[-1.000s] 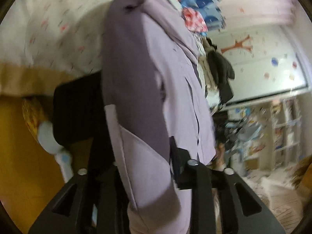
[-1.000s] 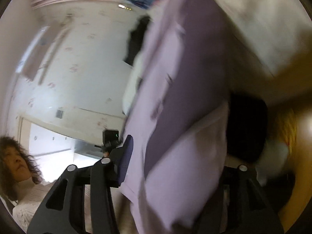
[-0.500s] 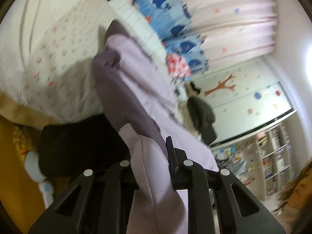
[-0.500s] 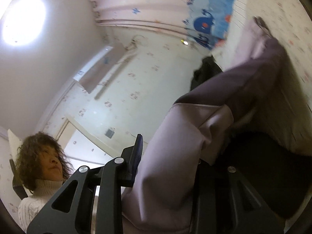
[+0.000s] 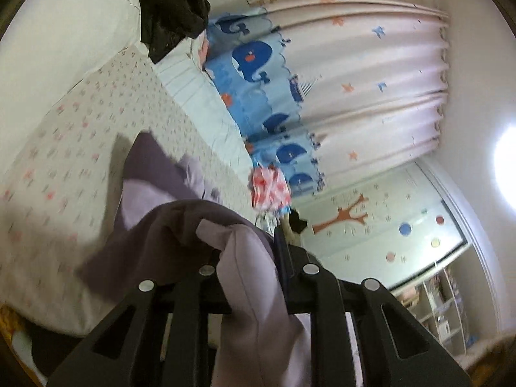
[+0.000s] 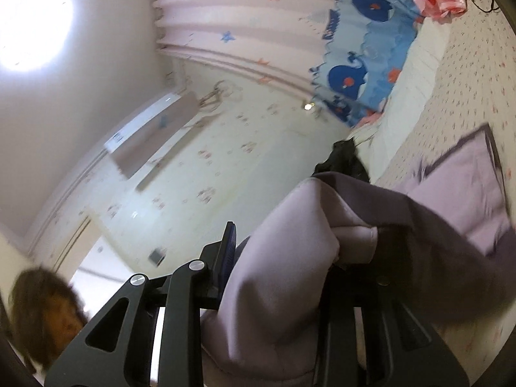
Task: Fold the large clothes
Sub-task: 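Lower the folded jacket onto the bed and open both grippers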
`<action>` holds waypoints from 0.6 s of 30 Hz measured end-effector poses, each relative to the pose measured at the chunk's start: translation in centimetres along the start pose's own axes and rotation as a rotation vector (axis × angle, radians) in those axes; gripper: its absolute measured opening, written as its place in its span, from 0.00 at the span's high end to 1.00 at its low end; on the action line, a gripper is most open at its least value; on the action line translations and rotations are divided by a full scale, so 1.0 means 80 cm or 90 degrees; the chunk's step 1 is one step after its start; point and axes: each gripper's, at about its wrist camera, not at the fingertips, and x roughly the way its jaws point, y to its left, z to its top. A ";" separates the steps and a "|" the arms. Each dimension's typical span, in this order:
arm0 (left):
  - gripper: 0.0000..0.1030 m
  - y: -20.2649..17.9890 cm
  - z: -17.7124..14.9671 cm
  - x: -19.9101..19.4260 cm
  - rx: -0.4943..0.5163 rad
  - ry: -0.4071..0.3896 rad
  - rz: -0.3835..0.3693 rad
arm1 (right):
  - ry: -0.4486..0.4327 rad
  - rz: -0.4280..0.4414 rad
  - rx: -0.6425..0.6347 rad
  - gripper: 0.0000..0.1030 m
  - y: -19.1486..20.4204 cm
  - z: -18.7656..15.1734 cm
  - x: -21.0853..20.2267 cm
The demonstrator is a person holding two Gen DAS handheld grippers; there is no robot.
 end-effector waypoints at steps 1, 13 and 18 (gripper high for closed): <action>0.81 0.002 0.016 0.020 -0.003 -0.005 0.009 | -0.005 -0.019 0.011 0.71 -0.012 0.018 0.013; 0.81 0.133 0.091 0.191 -0.099 -0.028 0.196 | -0.030 -0.290 0.159 0.71 -0.258 0.081 0.103; 0.79 0.196 0.071 0.212 -0.119 -0.024 0.231 | -0.014 -0.274 0.183 0.71 -0.302 0.069 0.103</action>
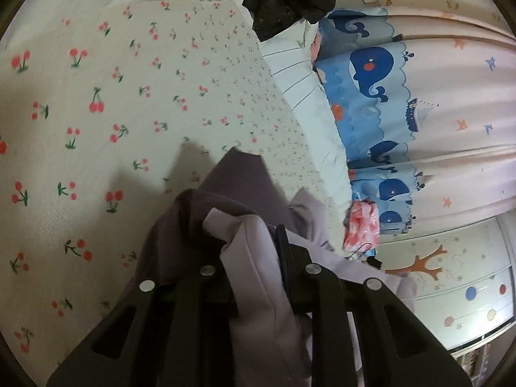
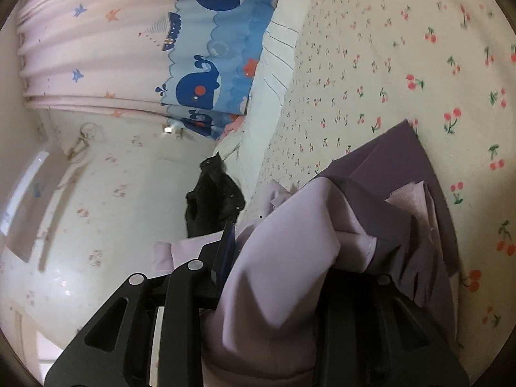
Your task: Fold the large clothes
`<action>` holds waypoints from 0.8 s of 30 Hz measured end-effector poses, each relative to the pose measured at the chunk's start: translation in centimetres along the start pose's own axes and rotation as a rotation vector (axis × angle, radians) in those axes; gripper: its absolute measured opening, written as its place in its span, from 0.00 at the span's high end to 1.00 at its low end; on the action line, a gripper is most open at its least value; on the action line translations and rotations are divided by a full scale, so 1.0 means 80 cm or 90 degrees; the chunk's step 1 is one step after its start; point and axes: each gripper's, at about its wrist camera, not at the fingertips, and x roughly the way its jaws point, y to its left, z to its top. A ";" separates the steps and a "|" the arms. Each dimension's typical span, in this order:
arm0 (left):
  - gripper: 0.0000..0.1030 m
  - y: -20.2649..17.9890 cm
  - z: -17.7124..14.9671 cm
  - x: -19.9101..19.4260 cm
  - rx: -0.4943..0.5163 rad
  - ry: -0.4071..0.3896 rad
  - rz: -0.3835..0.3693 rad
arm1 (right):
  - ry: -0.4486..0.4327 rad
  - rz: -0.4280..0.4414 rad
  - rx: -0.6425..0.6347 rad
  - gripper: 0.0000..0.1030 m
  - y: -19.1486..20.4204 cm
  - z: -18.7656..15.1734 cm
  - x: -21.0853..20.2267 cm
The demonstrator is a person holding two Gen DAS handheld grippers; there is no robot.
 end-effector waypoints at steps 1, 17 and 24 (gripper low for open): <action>0.79 0.001 -0.001 -0.001 0.005 0.000 0.002 | 0.007 -0.003 -0.008 0.68 0.002 0.000 0.001; 0.07 -0.160 -0.042 -0.124 0.251 -0.112 -0.022 | 0.026 -0.188 -0.345 0.06 0.172 -0.050 -0.022; 0.07 -0.239 -0.090 0.049 0.506 -0.030 0.149 | 0.023 -0.475 -0.480 0.06 0.153 -0.049 0.144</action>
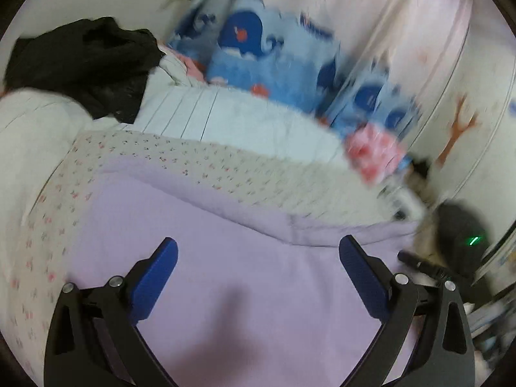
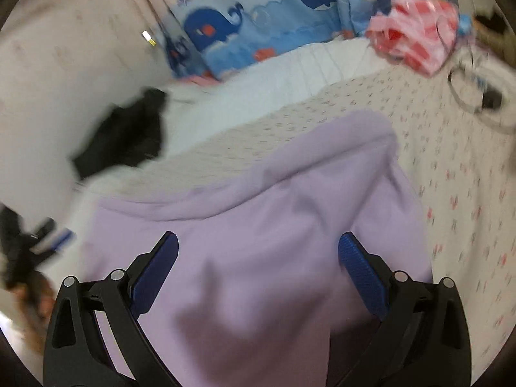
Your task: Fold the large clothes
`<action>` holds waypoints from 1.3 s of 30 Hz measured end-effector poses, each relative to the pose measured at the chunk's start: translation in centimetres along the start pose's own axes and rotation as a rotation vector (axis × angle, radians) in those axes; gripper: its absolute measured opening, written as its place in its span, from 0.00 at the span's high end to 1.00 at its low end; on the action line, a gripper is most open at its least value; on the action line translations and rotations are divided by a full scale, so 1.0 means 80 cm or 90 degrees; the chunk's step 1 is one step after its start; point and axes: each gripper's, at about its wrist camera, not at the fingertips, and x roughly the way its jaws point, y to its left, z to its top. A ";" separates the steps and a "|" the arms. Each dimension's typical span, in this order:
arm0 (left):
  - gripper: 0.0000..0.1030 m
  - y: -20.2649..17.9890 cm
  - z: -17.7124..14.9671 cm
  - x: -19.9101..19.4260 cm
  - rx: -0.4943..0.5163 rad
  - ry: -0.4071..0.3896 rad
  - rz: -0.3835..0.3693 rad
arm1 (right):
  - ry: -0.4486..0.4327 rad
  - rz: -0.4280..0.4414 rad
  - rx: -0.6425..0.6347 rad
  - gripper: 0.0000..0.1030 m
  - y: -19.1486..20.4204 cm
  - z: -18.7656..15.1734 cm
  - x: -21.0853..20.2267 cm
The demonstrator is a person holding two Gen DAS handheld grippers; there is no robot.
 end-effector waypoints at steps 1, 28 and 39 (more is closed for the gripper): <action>0.07 0.005 0.000 0.029 -0.003 0.017 0.028 | 0.018 -0.037 -0.017 0.06 0.001 0.000 0.028; 0.08 0.141 -0.010 0.141 -0.137 0.103 0.143 | 0.147 -0.099 -0.025 0.07 -0.040 0.033 0.183; 0.08 0.108 -0.045 -0.007 -0.095 0.018 0.128 | 0.018 -0.106 -0.072 0.07 -0.052 -0.038 0.019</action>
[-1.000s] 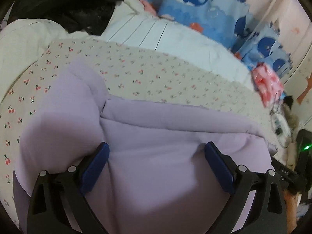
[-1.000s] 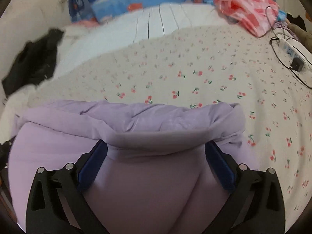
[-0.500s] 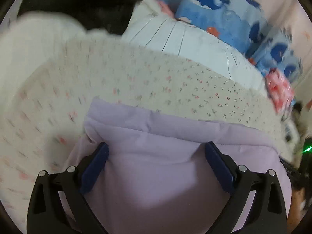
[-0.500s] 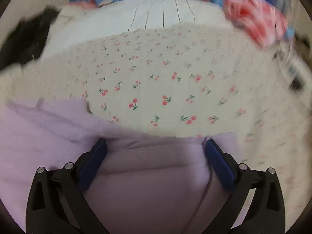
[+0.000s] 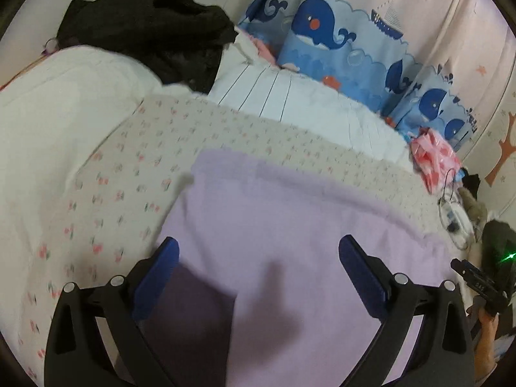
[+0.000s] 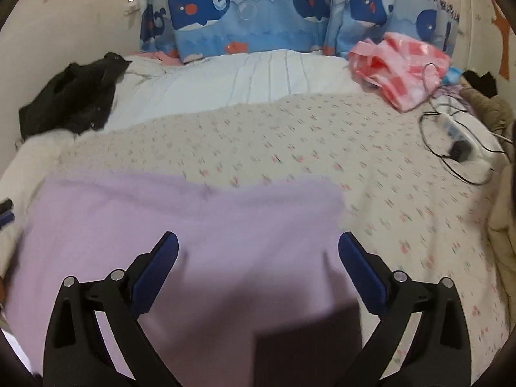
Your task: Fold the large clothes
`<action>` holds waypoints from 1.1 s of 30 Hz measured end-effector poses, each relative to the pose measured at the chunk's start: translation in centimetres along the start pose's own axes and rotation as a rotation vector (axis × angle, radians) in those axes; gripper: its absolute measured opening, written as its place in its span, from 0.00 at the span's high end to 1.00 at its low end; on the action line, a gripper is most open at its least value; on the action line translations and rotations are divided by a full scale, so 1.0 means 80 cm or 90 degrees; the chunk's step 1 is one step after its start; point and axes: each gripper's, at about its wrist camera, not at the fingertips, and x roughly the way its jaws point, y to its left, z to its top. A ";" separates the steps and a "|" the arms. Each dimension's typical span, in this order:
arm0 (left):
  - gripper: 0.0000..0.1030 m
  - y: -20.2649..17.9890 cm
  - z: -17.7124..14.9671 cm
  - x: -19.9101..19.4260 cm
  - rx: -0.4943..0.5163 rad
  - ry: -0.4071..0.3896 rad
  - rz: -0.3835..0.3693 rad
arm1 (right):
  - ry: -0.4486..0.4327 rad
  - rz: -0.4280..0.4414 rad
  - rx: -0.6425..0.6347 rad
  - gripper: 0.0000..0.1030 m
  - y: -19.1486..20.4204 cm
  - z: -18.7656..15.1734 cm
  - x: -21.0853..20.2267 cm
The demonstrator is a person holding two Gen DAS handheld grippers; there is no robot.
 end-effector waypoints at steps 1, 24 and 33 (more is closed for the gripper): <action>0.08 0.006 -0.011 0.007 -0.006 0.012 0.005 | 0.012 0.014 0.017 0.07 -0.009 -0.012 0.014; 0.06 0.071 -0.139 -0.098 -0.043 0.049 0.009 | -0.036 0.061 0.031 0.07 -0.034 -0.143 -0.140; 0.06 0.110 -0.173 -0.110 -0.152 0.111 -0.047 | 0.023 0.023 0.031 0.07 -0.034 -0.188 -0.146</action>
